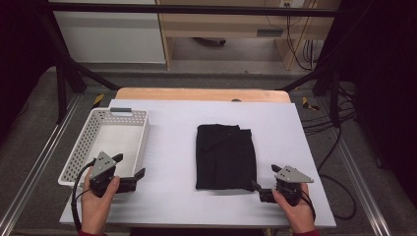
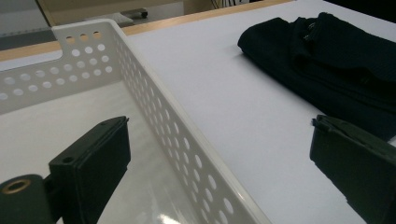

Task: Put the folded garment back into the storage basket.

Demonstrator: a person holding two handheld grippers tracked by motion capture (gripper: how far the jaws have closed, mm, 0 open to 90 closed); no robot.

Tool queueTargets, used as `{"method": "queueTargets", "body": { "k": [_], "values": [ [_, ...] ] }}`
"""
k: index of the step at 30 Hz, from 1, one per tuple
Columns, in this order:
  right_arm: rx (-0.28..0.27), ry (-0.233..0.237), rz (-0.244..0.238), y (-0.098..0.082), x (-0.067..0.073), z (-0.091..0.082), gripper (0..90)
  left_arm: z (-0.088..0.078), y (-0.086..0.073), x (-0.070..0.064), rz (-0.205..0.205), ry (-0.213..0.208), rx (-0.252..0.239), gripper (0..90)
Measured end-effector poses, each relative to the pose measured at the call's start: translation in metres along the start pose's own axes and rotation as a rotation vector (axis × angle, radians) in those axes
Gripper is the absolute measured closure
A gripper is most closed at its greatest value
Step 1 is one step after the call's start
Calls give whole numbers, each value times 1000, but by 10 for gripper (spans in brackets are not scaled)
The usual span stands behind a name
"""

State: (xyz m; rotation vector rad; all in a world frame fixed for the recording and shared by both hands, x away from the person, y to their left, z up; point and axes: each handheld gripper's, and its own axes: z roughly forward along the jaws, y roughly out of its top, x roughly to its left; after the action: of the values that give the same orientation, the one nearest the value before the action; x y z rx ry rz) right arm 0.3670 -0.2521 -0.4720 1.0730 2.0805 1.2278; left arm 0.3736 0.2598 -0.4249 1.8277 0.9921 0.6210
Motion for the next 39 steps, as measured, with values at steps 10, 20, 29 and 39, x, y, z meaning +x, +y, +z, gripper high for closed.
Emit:
{"method": "queueTargets", "body": {
  "k": [10, 20, 29, 39],
  "values": [
    [0, 1, 5, 0, 0, 0, 76, 0, 9, -17, 48, -20, -12, 52],
    [0, 1, 6, 0, 0, 0, 75, 8, 18, -49, 118, -89, -6, 51],
    [2, 1, 6, 0, 0, 0, 74, 28, 12, -79, 170, -175, 51, 51],
    [8, 0, 8, 0, 0, 1, 64, 40, 4, -88, 174, -211, 86, 51]
  ]
}}
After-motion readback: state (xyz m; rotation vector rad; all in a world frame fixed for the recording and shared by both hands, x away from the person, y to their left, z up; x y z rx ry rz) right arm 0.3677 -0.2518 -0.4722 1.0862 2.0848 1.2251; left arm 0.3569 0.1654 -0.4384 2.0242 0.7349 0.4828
